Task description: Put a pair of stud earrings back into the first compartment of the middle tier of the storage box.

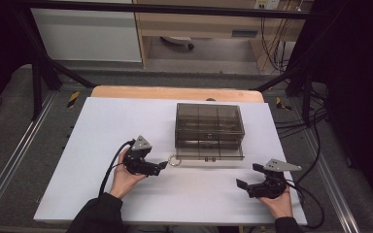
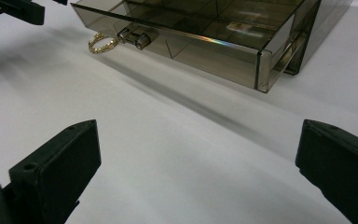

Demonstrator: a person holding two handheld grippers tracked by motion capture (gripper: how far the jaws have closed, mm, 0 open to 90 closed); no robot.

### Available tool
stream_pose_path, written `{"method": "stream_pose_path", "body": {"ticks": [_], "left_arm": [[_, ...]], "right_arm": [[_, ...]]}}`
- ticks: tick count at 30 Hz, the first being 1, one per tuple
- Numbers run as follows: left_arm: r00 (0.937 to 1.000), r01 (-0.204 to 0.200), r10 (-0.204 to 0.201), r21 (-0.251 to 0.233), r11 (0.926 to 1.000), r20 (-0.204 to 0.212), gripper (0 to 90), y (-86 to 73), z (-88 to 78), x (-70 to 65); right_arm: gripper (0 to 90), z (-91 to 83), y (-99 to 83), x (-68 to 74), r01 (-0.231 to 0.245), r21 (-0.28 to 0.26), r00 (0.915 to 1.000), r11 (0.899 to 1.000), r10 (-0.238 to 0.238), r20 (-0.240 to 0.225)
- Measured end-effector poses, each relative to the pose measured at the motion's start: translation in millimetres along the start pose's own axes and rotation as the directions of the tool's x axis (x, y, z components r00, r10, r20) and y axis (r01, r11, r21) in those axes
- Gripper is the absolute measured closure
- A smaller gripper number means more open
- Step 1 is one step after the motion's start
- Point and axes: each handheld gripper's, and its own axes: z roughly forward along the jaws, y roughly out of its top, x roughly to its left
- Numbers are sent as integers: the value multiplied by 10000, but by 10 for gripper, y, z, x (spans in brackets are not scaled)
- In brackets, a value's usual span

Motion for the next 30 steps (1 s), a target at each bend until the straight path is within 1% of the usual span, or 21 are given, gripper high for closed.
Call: {"method": "stream_pose_path", "body": {"ticks": [4, 9, 10, 11, 12, 13, 15, 18, 21, 22, 23, 25, 29, 30], "left_arm": [[9999, 4, -3, 104, 9999, -124, 169, 32, 66, -17], [9999, -31, 34, 215, 9998, -120, 237, 52, 138, -32], [10000, -27, 28, 295, 9996, -57, 253, 55, 176, -39], [10000, -27, 28, 295, 9996, -57, 269, 55, 176, -39], [10000, -42, 44, 342, 9994, -49, 269, 56, 193, -45], [9998, -95, 102, 451, 9989, -154, 309, 57, 227, -51], [9998, -87, 96, 489, 9988, -178, 355, 58, 243, -49], [9998, -106, 116, 589, 9982, -162, 414, 71, 305, -59], [9996, -159, 173, 612, 9980, -223, 469, 81, 332, -65], [9993, -176, 195, 603, 9980, -315, 486, 87, 354, -57], [9992, -163, 185, 604, 9980, -347, 510, 86, 364, -50], [9995, 6, 14, 624, 9981, -320, 545, 82, 386, -33], [9993, -28, 52, 669, 9978, -360, 608, 73, 414, -29], [9994, 4, 19, 674, 9977, -332, 608, 73, 419, -28]], "right_arm": [[6, 7, 0, -5, 67, -3, 10000, 10000, -67, -23], [6, 3, 3, -6, 19, 14, 10000, 10000, -19, -26], [6, 2, 3, -5, 13, 21, 10000, 10000, -13, -37], [6, 2, 3, -5, 13, 21, 10000, 10000, -13, -37], [6, 3, 3, -5, -2, 24, 10000, 10000, 2, -37], [6, 4, 2, -6, 20, 34, 10000, 10000, -20, -36], [6, 7, 2, -7, 42, 23, 10000, 10000, -41, -34], [7, 4, 3, -6, 21, 43, 10000, 10000, -21, -32], [6, 4, 3, -5, 18, 43, 10000, 10000, -18, -32], [6, 6, 3, -8, 53, 29, 10000, 10000, -53, -34], [6, 7, 3, -7, 46, 26, 10000, 10000, -46, -34], [6, 6, 3, -8, 42, 30, 10000, 10000, -42, -30], [6, 8, 2, -6, 42, 31, 10000, 10000, -42, -39], [7, 7, 2, -6, 43, 35, 10000, 10000, -43, -39]]}}
